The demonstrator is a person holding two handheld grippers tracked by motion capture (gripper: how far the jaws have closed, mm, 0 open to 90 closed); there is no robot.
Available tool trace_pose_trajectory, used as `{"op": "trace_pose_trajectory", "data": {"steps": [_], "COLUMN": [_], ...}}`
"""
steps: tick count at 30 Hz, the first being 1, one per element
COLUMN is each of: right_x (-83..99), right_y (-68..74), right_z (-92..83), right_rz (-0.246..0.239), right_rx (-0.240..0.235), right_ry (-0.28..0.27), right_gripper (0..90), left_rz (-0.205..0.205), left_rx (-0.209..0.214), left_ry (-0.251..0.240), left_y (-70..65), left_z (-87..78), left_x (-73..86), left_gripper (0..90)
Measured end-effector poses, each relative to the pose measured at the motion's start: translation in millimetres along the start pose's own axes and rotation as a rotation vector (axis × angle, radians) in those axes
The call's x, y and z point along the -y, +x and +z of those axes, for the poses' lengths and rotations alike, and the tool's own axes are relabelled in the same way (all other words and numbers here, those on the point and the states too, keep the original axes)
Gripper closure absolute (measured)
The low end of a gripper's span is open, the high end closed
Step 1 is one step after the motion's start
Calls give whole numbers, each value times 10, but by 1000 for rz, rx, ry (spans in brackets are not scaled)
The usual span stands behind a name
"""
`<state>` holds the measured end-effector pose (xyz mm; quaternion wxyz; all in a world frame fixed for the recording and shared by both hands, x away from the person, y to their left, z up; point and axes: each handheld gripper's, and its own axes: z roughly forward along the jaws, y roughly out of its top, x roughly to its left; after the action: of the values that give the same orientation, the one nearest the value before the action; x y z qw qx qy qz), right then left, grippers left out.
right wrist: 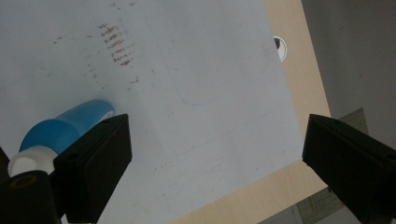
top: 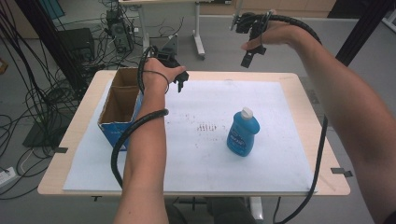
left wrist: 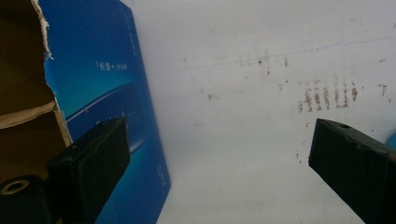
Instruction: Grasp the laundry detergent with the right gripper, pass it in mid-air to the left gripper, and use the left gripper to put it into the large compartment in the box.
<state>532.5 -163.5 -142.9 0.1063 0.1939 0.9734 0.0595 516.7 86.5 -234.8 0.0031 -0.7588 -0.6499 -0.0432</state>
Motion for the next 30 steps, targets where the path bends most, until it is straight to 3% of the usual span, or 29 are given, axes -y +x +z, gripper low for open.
{"op": "trace_pose_trajectory", "data": {"steps": [17,30], "right_x": [121,407], "right_y": [-49,-79], "right_z": [-15,-118], "right_rz": [16,47], "right_rx": [-6,-13], "right_ry": [-16,-30], "right_gripper": [83,81], "left_rz": [5,-8], "left_rx": [9,17], "left_ry": [0,-14], "left_y": [-42,-31], "left_z": [18,-36], "left_x": [-12,32], "left_gripper": [59,58]}}
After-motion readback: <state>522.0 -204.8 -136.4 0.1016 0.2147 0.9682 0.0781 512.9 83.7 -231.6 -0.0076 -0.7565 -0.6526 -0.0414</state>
